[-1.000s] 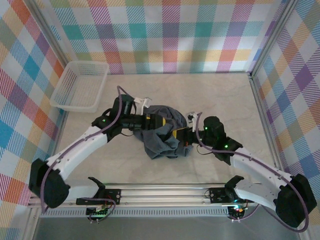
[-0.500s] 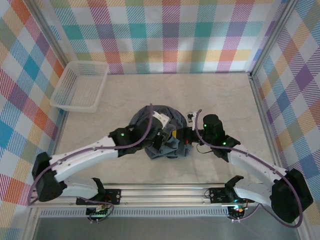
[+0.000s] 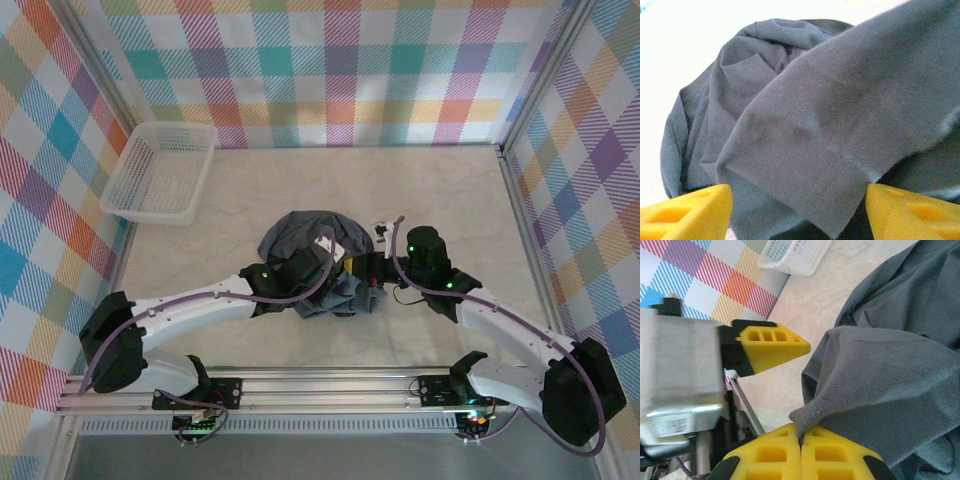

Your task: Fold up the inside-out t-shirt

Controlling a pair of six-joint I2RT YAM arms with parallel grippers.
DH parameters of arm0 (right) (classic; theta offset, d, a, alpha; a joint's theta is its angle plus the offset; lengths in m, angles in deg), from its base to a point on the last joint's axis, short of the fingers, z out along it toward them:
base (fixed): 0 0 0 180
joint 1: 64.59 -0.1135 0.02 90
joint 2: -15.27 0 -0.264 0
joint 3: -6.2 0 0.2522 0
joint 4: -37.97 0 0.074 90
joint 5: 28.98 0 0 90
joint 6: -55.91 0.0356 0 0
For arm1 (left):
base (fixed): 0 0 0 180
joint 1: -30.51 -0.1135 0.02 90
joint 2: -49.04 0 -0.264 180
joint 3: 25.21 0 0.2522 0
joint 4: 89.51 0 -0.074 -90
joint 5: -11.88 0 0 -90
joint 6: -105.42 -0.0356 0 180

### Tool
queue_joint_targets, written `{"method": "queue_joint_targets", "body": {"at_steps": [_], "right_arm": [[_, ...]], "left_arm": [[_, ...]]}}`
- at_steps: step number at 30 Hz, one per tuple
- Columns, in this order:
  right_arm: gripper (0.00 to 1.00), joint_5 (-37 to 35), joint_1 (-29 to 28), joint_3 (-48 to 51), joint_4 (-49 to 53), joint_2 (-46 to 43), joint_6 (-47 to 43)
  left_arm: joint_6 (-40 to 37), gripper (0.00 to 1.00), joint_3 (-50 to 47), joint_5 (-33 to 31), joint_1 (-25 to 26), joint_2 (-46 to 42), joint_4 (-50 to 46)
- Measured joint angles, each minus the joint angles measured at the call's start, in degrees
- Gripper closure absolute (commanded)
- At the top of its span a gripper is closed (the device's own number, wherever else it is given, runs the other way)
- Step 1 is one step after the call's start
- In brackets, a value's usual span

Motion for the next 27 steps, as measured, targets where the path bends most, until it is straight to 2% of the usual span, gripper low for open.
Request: {"method": "queue_joint_targets", "body": {"at_steps": [4, 7, 11, 12, 13, 14, 17, 19, 22, 24, 27], "right_arm": [[1.0, 0.13, 0.0, -0.72, 0.28, 0.0, -0.02], [1.0, 0.13, 0.02, -0.87, 0.55, 0.0, -0.02], [1.0, -0.13, 0.02, -1.14, 1.4, 0.0, -0.04], [1.0, -0.37, 0.15, -1.31, 2.12, 0.0, -0.02], [1.0, -0.68, 0.28, -1.4, 2.54, 0.0, -0.07], [1.0, -1.14, 0.57, -1.49, 3.28, -0.02, -0.04], [1.0, -2.23, 2.38, -1.57, 5.68, -0.22, -0.09], [1.0, -3.39, 3.98, -2.08, 8.66, -0.31, -0.52], [1.0, -6.75, 5.27, -4.85, 15.96, -0.24, -3.69], [0.95, -7.65, 5.27, -7.37, 19.74, -0.31, -6.86], [0.88, -6.95, 5.25, -8.83, 22.49, -1.66, -9.9]], "left_arm": [[-1.92, 0.32, 0.0, -1.84, -0.2, 2.97, 2.45], [-3.37, 0.39, 0.0, -3.39, -0.33, 3.87, 4.2], [-4.96, 0.66, -0.02, -6.4, -0.37, 3.85, 5.95], [-5.07, 0.79, -0.04, -7.32, -0.37, 3.74, 6.25], [-5.66, 0.97, -0.11, -7.96, -0.37, 3.61, 6.4], [-5.68, 1.0, -0.2, -8.61, -0.42, 3.28, 6.47], [-4.63, 1.0, -0.04, -7.78, -1.75, 1.27, 4.09], [-2.29, 1.0, 1.18, -2.78, -4.5, -0.42, 0.59], [3.1, 1.0, 4.7, 12.31, -10.49, -2.89, -2.58], [6.99, 1.0, 6.91, 23.54, -13.11, -4.28, -2.93], [12.28, 1.0, 9.84, 34.88, -14.32, -4.72, -3.67]]}}
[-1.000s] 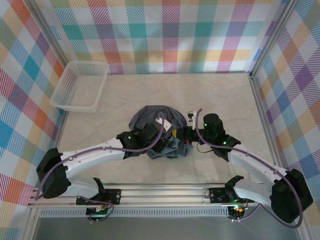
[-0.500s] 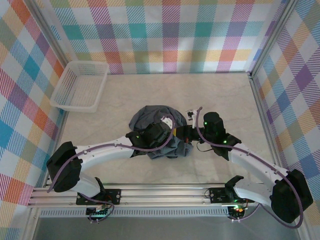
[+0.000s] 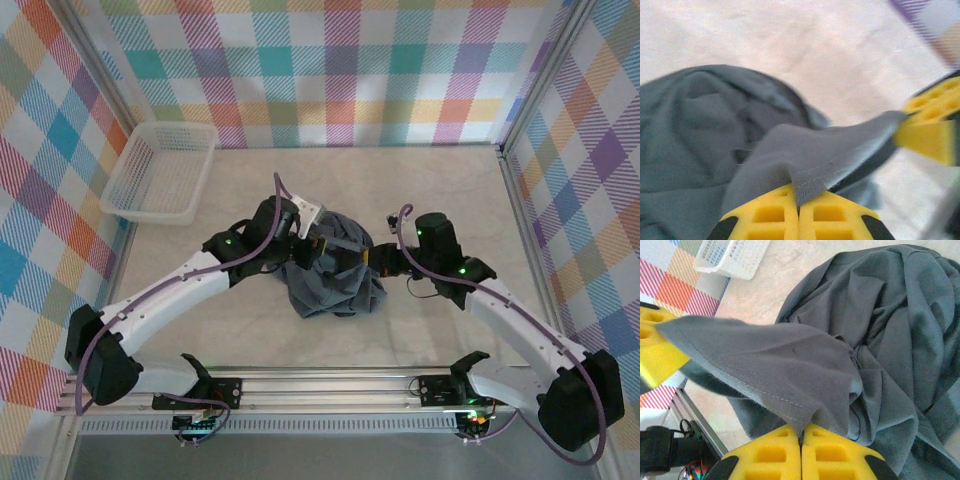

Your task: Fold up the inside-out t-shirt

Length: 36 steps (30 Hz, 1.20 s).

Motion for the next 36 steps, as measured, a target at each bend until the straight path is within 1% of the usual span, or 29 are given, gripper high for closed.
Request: {"method": "queue_joint_targets", "body": {"at_steps": [3, 5, 6, 8, 10, 13, 17, 21, 23, 25, 28, 30, 32, 36], "right_arm": [[0.7, -1.11, -1.14, 0.0, 2.71, -2.99, 0.2], [0.63, -4.02, -2.95, -0.02, 4.11, -5.38, 2.45], [0.54, -5.95, -4.52, -0.02, 4.39, -6.47, 3.67], [0.45, -10.47, -8.55, -0.02, 4.59, -7.96, 5.55], [0.39, -14.99, -12.74, -0.07, 4.48, -8.09, 6.4], [0.33, -20.22, -16.17, -0.72, 4.52, -5.42, 5.38], [0.27, -24.06, -17.18, -1.4, 3.85, -1.9, 2.23], [0.14, -25.97, -17.86, -1.42, 1.9, -1.79, -1.95], [0.13, -26.27, -18.1, -1.44, 1.01, -1.77, -4.02], [0.14, -26.49, -18.12, -1.97, 0.63, -1.31, -5.7], [0.21, -28.24, -18.12, -3.5, -0.07, 0.31, -7.41], [0.26, -30.82, -18.12, -4.59, -0.11, 1.55, -8.24], [0.29, -33.35, -18.12, -6.01, 0.79, 3.21, -8.46], [0.36, -37.4, -18.1, -8.63, 3.91, 6.08, -7.85]], "left_arm": [[3.98, 1.0, 1.88, 6.38, 0.0, 0.35, -1.2], [6.36, 1.0, 2.78, 8.87, -0.37, 0.76, -1.79], [7.63, 1.0, 3.26, 10.1, -0.66, 1.07, -2.01], [9.49, 1.0, 4.04, 11.58, -1.07, 1.68, -2.12], [11.13, 1.0, 4.94, 12.72, -1.44, 2.36, -2.12], [12.87, 1.0, 6.14, 13.81, -1.79, 3.08, -2.23], [13.9, 1.0, 6.91, 13.97, -2.03, 3.37, -2.84], [14.88, 1.0, 6.91, 14.05, -2.36, 3.65, -3.32], [15.1, 1.0, 6.91, 14.08, -2.49, 3.85, -3.3], [15.23, 1.0, 6.91, 13.94, -2.56, 4.0, -3.26], [15.5, 1.0, 6.86, 13.7, -2.58, 4.35, -3.21], [15.76, 1.0, 6.78, 13.66, -2.64, 4.39, -3.15], [15.96, 1.0, 6.78, 13.53, -2.71, 4.39, -3.1], [15.98, 1.0, 6.6, 12.24, -2.75, 4.39, -3.1]]}}
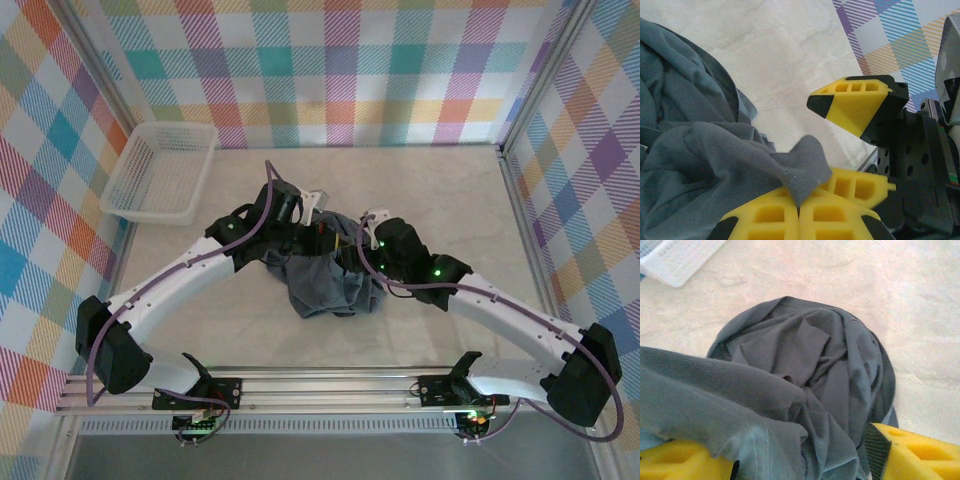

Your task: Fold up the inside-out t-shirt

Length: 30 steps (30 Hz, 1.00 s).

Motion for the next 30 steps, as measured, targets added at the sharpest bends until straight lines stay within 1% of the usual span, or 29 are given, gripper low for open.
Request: {"method": "queue_joint_targets", "body": {"at_steps": [5, 7, 10, 11, 13, 15, 16, 20, 24, 27, 29, 30], "right_arm": [[0.41, -2.12, 1.18, -1.46, 6.1, 0.02, 1.97], [0.44, -2.27, 2.43, -1.49, 8.87, 0.02, 3.04], [0.51, -2.16, 4.39, -1.49, 12.33, 0.2, 4.46], [0.52, -2.03, 4.87, -1.49, 13.05, 0.31, 4.68], [0.49, -0.13, 5.86, -1.46, 13.81, 0.68, 5.01], [0.4, 3.78, 6.05, -1.27, 13.0, 0.66, 4.68], [0.35, 6.03, 6.05, -1.01, 11.98, 0.5, 4.46], [0.22, 14.32, 5.9, 0.09, 7.96, 0.39, 3.98], [0.12, 21.31, 5.29, 1.36, 2.64, 0.24, 3.56], [0.1, 24.09, 5.05, 2.73, -1.2, -0.92, 2.82], [0.15, 23.82, 4.9, 2.82, -2.27, -1.57, 2.43], [0.19, 22.82, 4.81, 2.8, -2.58, -1.75, 2.23]], "left_arm": [[-0.02, 1.0, -1.2, -1.05, -0.37, 0.0, -0.04], [-0.02, 1.0, -1.36, -1.22, -0.52, 0.0, -0.15], [-0.02, 1.0, -1.36, -1.29, -0.61, -0.02, -0.13], [-0.02, 1.0, -1.36, -1.29, -0.61, -0.02, -0.13], [-0.02, 1.0, -1.36, -1.29, -0.63, -0.02, -0.13], [-0.02, 1.0, -1.36, -1.31, -0.7, -0.02, -0.13], [0.0, 1.0, -1.36, -1.31, -0.72, -0.02, -0.13], [0.07, 1.0, -1.36, -1.27, -0.94, -0.02, -0.02], [0.2, 1.0, -1.36, -1.27, -0.94, -0.02, 0.0], [0.22, 1.0, -1.36, -1.25, -0.94, 0.0, 0.0], [0.22, 1.0, -1.36, -1.27, -0.94, 0.0, 0.0], [0.22, 1.0, -1.36, -1.27, -0.94, 0.0, 0.0]]}}
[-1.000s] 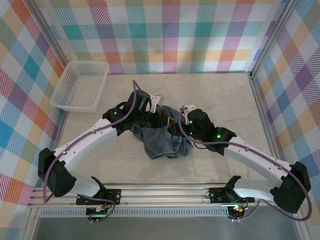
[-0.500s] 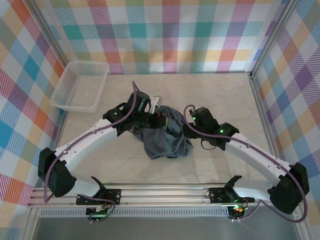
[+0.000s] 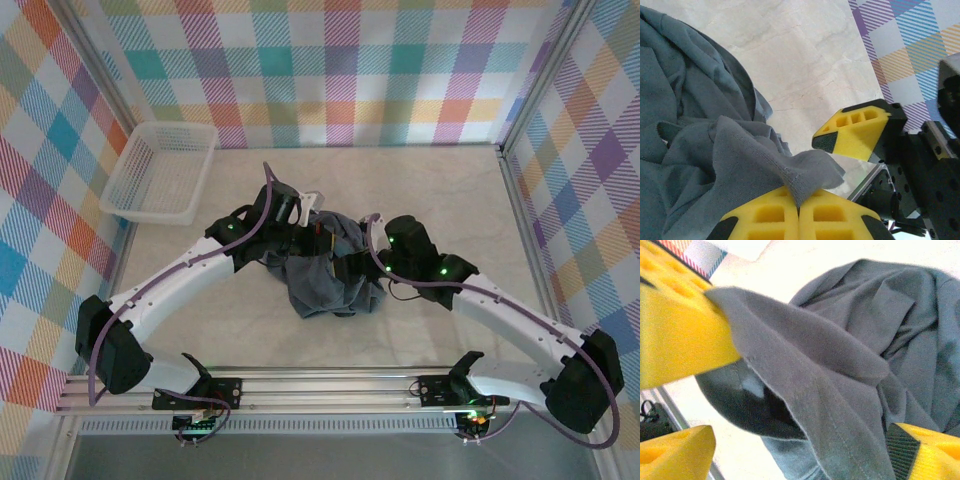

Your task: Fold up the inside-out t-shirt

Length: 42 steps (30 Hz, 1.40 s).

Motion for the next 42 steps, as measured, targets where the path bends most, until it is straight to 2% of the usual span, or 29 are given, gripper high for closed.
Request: {"method": "queue_joint_targets", "body": {"at_steps": [3, 6, 10, 13, 15, 17, 20, 24, 26, 28, 31, 33, 34, 35, 36, 37, 38, 40, 42], "right_arm": [[0.27, -4.28, -0.07, -0.35, 0.52, 0.55, -0.9], [0.26, -7.93, -0.15, -1.44, 1.84, 3.02, -1.31], [0.32, -13.44, 0.02, -3.91, 6.03, 7.69, 0.33], [0.37, -13.31, 2.47, -3.98, 9.84, 7.91, 3.21], [0.45, -10.43, 6.1, -3.98, 12.09, 7.91, 4.48], [0.61, -7.82, 8.92, -3.98, 14.69, 8.02, 4.92], [0.77, -0.7, 10.1, -3.98, 17.11, 7.93, 5.7], [0.84, 12.81, 8.31, -3.67, 14.38, 6.47, 7.19], [0.87, 19.37, 5.31, -3.8, 12.55, 6.01, 7.63], [0.86, 23.87, 1.07, -4.5, 12.09, 6.75, 7.41], [0.74, 28.83, -7.32, -8.7, 11.65, 11.72, 6.08], [0.5, 31.63, -10.84, -11.13, 9.25, 14.93, 5.99], [0.4, 32.15, -11.63, -11.45, 7.65, 15.61, 6.12], [0.33, 31.58, -11.54, -11.45, 6.88, 15.47, 6.34], [0.29, 30.16, -10.99, -11.37, 6.54, 14.86, 6.69], [0.28, 27.47, -9.86, -11.15, 6.14, 13.6, 7.06], [0.28, 24.28, -8.13, -10.69, 5.95, 11.85, 7.56], [0.28, 17.79, -3.74, -9.84, 6.19, 8.41, 9.01], [0.27, 11.1, 1.86, -9.6, 7.17, 6.38, 10.54]], "left_arm": [[0.11, 1.0, 0.0, 0.0, 0.0, 0.0, 0.0], [0.24, 1.0, 0.02, 0.0, 0.0, 0.0, 0.0], [0.09, 1.0, 0.7, -0.15, -0.2, 0.0, -1.14], [-1.25, 1.0, 2.82, -1.11, -1.53, -0.13, -4.35], [-2.54, 1.0, 4.24, -1.55, -3.48, -0.7, -6.78], [-3.85, 1.0, 5.49, -1.9, -5.29, -1.66, -9.31], [-5.81, 1.0, 7.1, -2.89, -6.78, -3.69, -13.14], [-7.63, 1.0, 8.28, -6.69, -6.97, -6.05, -18.18], [-8.07, 1.0, 8.28, -10.73, -7.37, -7.43, -20.83], [-8.24, 1.0, 8.02, -14.95, -7.58, -8.83, -22.8], [-7.1, 1.0, 4.02, -22.49, -7.65, -13.33, -23.91], [-4.61, 1.0, -0.76, -30.01, -7.65, -18.03, -25.29], [-2.34, 0.93, -3.65, -34.97, -7.67, -21.09, -26.73], [-0.24, 0.81, -6.23, -39.6, -7.74, -24.04, -28.11], [1.55, 0.71, -8.46, -43.36, -7.78, -26.75, -29.44], [3.65, 0.53, -10.8, -47.45, -7.85, -30.03, -30.93], [5.18, 0.41, -12.55, -50.73, -7.87, -33.09, -32.04], [6.82, 0.34, -14.19, -54.29, -7.91, -37.31, -32.37], [6.84, 0.32, -13.99, -54.93, -7.91, -39.19, -30.6]]}}
